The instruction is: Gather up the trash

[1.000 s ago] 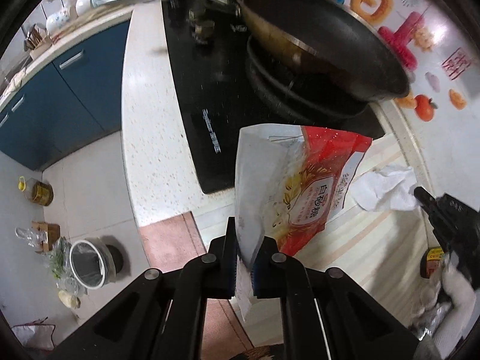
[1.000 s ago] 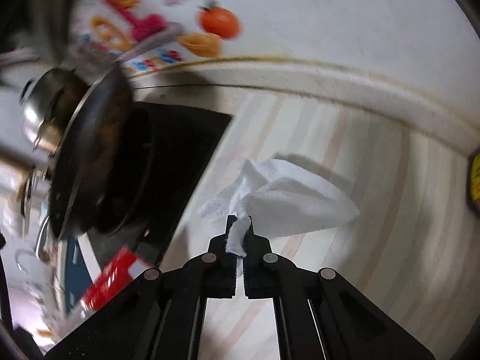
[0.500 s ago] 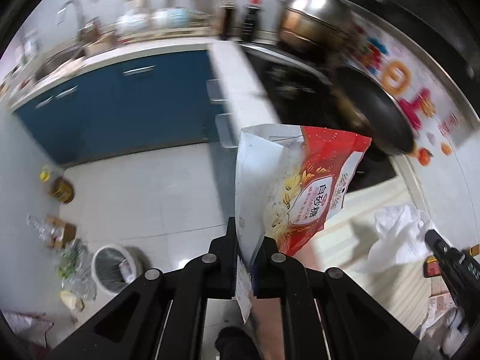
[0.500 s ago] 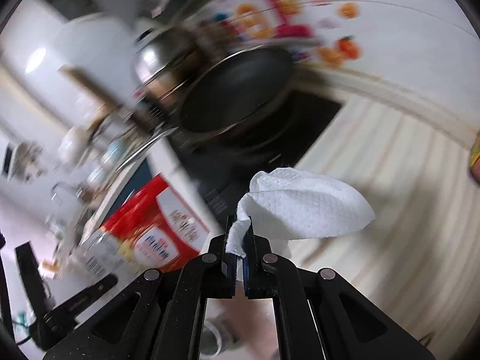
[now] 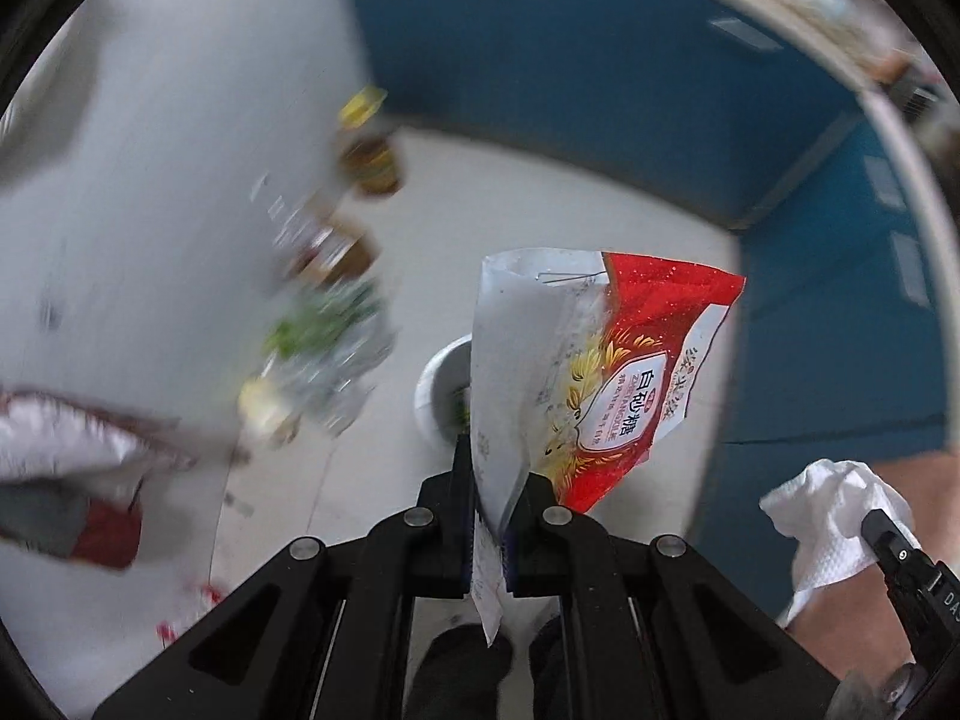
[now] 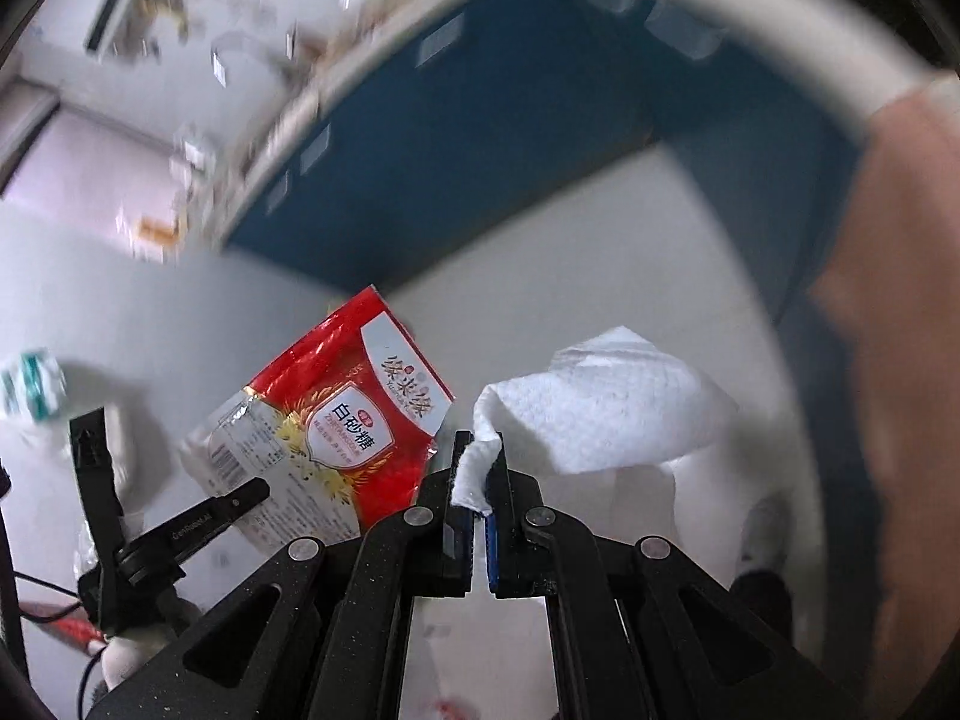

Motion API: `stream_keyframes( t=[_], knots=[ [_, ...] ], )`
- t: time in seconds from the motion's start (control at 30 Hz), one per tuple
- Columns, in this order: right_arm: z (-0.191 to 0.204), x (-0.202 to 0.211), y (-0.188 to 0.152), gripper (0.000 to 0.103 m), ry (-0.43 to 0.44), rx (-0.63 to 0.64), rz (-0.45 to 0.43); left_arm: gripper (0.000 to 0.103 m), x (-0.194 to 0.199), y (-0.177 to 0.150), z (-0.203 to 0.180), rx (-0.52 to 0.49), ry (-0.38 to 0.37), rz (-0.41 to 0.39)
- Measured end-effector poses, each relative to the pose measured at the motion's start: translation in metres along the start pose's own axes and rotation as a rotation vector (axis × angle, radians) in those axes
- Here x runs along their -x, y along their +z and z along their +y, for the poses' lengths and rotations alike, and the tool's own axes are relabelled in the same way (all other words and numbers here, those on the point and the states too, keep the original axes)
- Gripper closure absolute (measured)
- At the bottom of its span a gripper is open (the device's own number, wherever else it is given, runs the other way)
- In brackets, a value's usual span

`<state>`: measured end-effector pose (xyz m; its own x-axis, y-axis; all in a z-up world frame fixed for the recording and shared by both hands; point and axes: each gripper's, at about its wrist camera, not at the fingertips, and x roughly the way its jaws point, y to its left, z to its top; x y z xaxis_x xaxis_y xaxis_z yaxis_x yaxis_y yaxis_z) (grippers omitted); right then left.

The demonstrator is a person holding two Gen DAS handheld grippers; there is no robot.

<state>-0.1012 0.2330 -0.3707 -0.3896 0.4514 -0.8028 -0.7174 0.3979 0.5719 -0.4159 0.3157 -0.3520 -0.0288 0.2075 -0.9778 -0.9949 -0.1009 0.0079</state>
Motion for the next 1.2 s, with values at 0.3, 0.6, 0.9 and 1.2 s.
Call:
stream_keyframes(
  t=[0.3, 0.6, 0.9, 1.2],
  knots=[
    [0.006, -0.299, -0.036, 0.1, 0.081, 0.083, 0.252, 0.099, -0.239, 0.002, 0.098, 0.242, 0.029, 0.147],
    [-0.057, -0.478, -0.044, 0.1, -0.104, 0.265, 0.379, 0.092, -0.384, 0.004, 0.081, 0.226, -0.005, 0.239],
    [-0.056, -0.498, -0.039, 0.042, -0.252, 0.381, 0.433, 0.0, -0.379, 0.005, 0.068, 0.155, 0.007, 0.205],
    [-0.004, -0.413, -0.045, 0.0, -0.376, 0.582, 0.303, 0.0, -0.278, -0.012, 0.073, 0.155, 0.089, 0.09]
  ],
)
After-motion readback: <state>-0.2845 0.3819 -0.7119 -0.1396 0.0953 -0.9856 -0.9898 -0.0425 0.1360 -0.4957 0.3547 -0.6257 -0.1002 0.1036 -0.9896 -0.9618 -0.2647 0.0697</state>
